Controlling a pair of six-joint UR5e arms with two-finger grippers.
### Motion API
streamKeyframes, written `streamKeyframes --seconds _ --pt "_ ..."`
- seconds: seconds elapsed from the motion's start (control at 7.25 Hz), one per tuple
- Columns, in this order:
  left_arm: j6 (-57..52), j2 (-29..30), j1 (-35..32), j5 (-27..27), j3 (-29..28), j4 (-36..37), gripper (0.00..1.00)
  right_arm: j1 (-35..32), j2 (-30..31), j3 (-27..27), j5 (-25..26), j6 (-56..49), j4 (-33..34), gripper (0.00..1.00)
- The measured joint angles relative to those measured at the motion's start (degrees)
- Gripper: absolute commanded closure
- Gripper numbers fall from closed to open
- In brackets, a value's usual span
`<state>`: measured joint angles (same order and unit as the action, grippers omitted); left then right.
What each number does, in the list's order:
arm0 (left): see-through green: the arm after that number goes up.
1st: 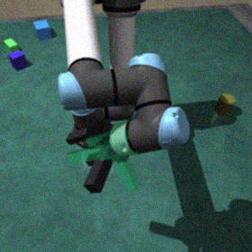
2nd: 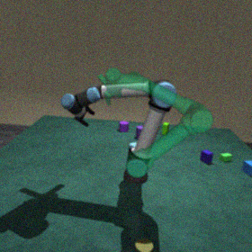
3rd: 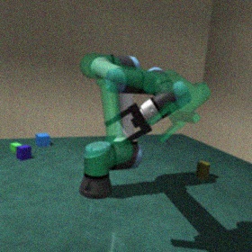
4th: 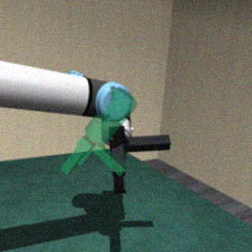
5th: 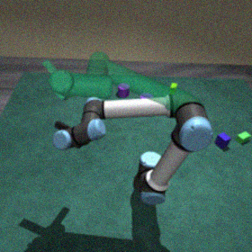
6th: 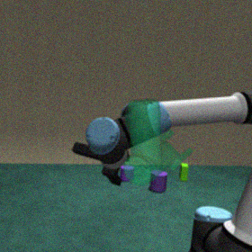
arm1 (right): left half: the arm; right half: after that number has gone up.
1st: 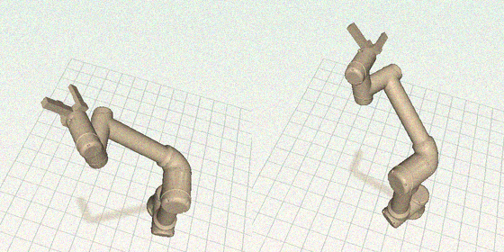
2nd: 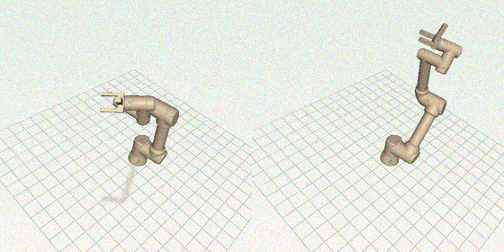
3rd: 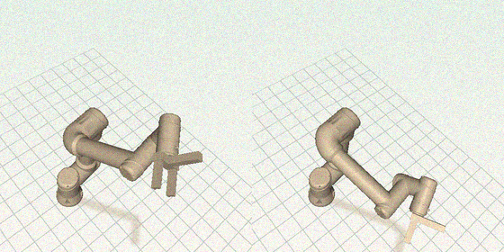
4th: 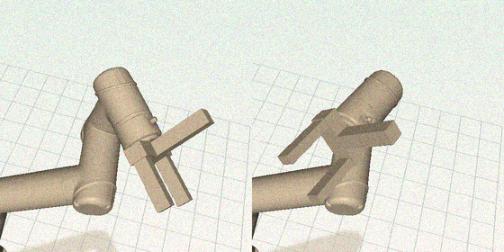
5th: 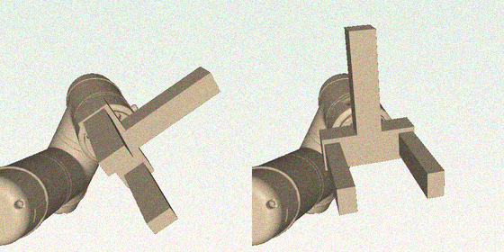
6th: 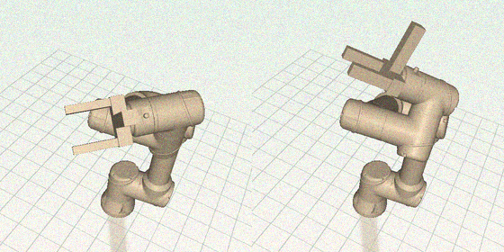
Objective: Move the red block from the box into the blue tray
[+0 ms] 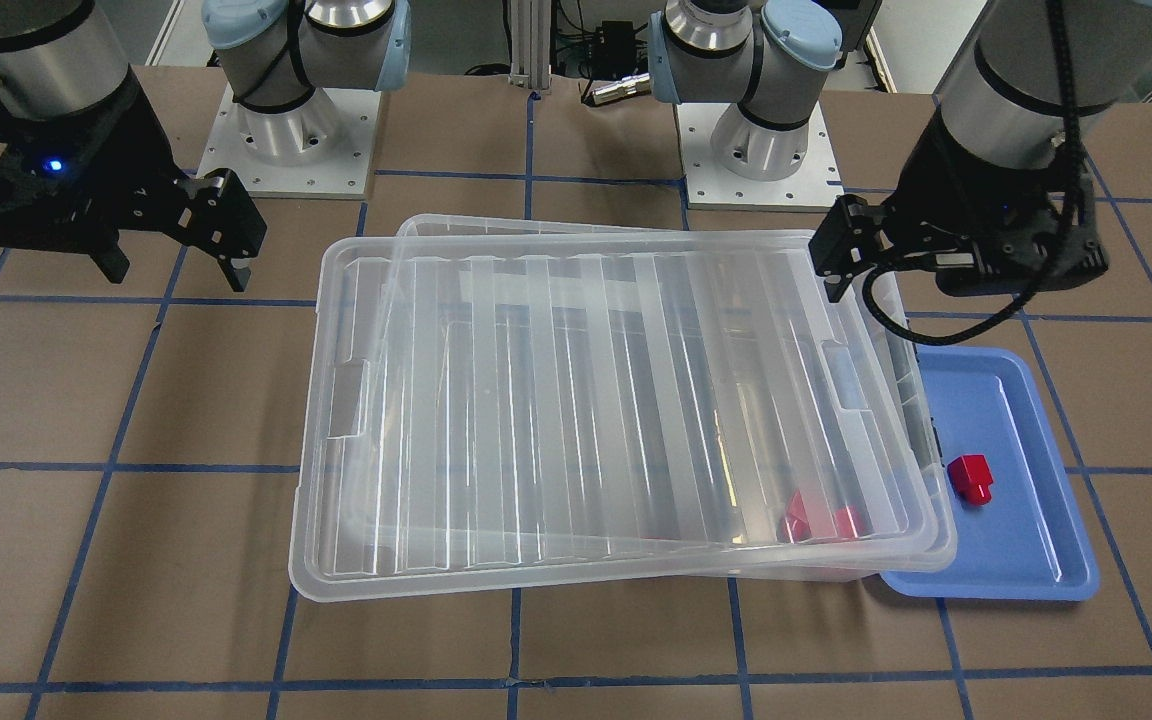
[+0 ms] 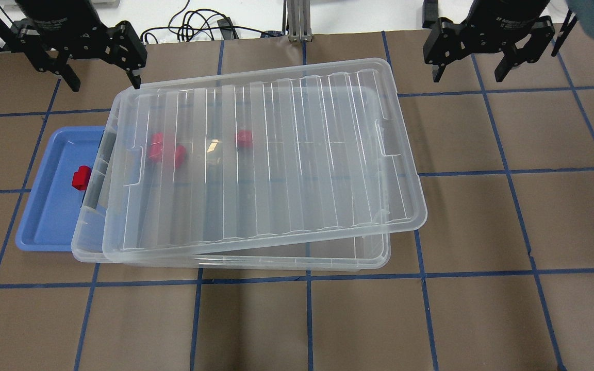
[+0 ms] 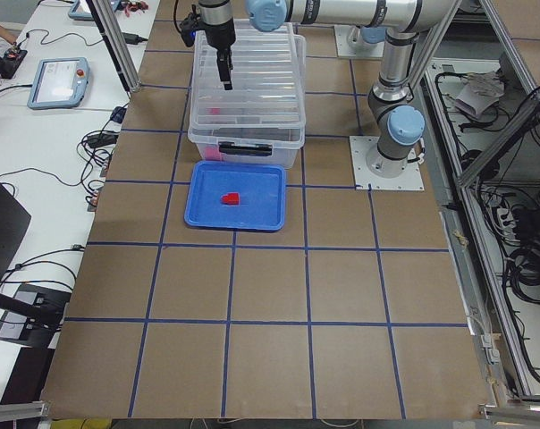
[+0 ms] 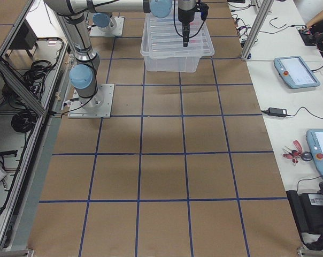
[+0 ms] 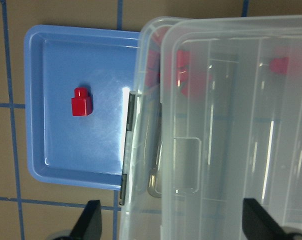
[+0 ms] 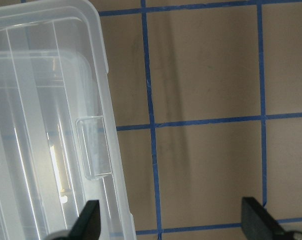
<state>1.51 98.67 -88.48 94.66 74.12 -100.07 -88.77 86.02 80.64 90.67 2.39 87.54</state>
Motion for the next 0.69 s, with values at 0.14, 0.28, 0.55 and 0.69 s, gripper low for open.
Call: streamKeyframes --seconds 0.14,0.28,0.55,0.69 --pt "0.8 -1.0 -1.4 -0.1 1.6 0.5 0.00 0.0 0.0 -1.0 0.2 -0.1 -1.9 0.00" --pt "0.7 -2.5 -2.0 -0.6 3.6 0.8 0.00 0.0 0.1 -1.3 0.2 -0.1 -2.6 0.00" --pt "0.2 -5.2 -1.8 -1.7 7.2 2.5 0.00 0.0 0.1 -1.4 0.2 -0.4 -2.9 0.00" --pt "0.0 -6.1 -1.3 -1.9 8.3 3.1 0.00 0.0 0.1 -1.4 0.2 -0.5 -2.9 0.00"
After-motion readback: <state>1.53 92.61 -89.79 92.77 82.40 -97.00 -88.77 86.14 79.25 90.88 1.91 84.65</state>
